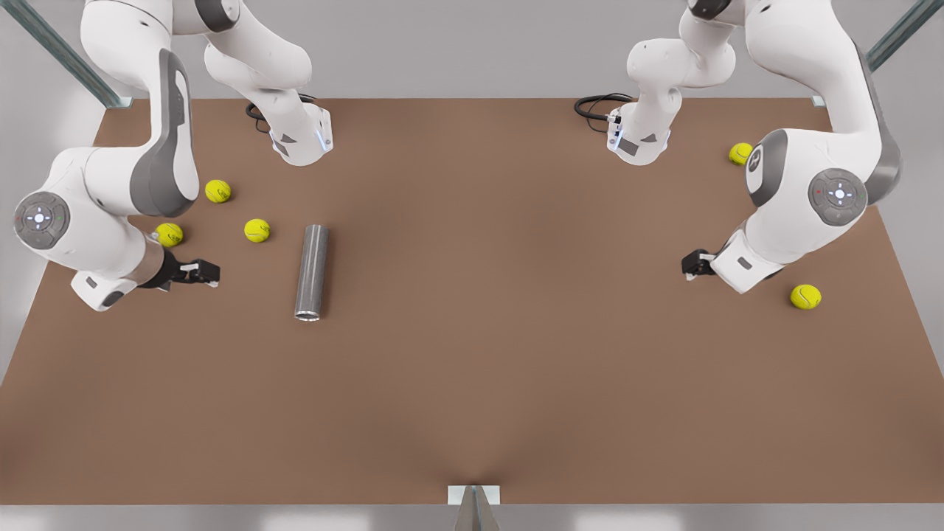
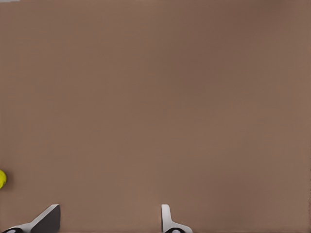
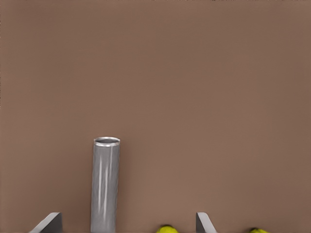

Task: Put the tennis tube upright

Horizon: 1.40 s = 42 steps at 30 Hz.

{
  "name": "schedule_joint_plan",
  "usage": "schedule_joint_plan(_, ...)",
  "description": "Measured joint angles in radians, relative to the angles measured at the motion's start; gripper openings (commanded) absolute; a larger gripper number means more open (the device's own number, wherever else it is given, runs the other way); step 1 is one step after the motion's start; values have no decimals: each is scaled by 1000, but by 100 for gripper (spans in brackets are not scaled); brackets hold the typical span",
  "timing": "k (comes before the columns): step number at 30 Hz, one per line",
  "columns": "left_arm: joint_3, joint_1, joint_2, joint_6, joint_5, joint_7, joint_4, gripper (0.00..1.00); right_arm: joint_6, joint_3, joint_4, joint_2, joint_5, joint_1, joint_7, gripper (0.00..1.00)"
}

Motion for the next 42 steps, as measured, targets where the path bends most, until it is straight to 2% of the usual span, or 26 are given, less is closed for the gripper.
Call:
schedule_joint_plan(8,-6,2,-12,-15,2,-15,-7,99,-7,4,-24,-4,0,6,2,100)
schedule_joint_plan(11,-9,1,-24,-37,3,-28,-5,99,100,123,-260,-122,8,16,99,100)
schedule_joint_plan(13,-9,-13,-19,-25,1,-28,-6,99,120,213,-309,-127,9,18,171,100)
schedule_joint_plan(15,-22,-11,-20,-52,-1,-29,-10,99,194,234,-380,-112,9,23,172,100)
schedule_joint_plan(16,-41,-4,-48,-132,-2,-28,-3,99,249,237,-431,-109,10,2,172,100)
schedule_joint_plan(17,-56,0,-109,-199,-8,-32,-3,99,317,237,-490,-87,12,-16,170,100)
schedule_joint_plan(18,-52,-14,-103,-209,-17,-44,-6,99,430,237,-579,-54,13,-43,169,100)
schedule_joint_plan(19,-50,-7,-90,-194,-21,-52,-4,99,526,239,-653,-48,14,-67,169,100)
schedule_joint_plan(22,-46,80,-59,-136,-29,-58,-6,99,632,239,-723,-25,15,-108,166,100)
schedule_joint_plan(26,-49,69,-60,-126,-34,-77,-9,99,880,262,-913,-82,32,-109,173,100)
schedule_joint_plan(31,-57,65,-34,-63,-45,-93,7,99,992,274,-964,-49,112,-96,175,100)
schedule_joint_plan(36,-61,44,-2,-125,-75,-94,35,99,1006,278,-975,-38,112,-112,159,100)
schedule_joint_plan(39,-61,50,44,-56,-82,-94,34,99,1010,276,-982,-32,110,-121,157,100)
schedule_joint_plan(42,-61,53,36,-69,-86,-94,31,99,1017,275,-979,-2,109,-121,158,100)
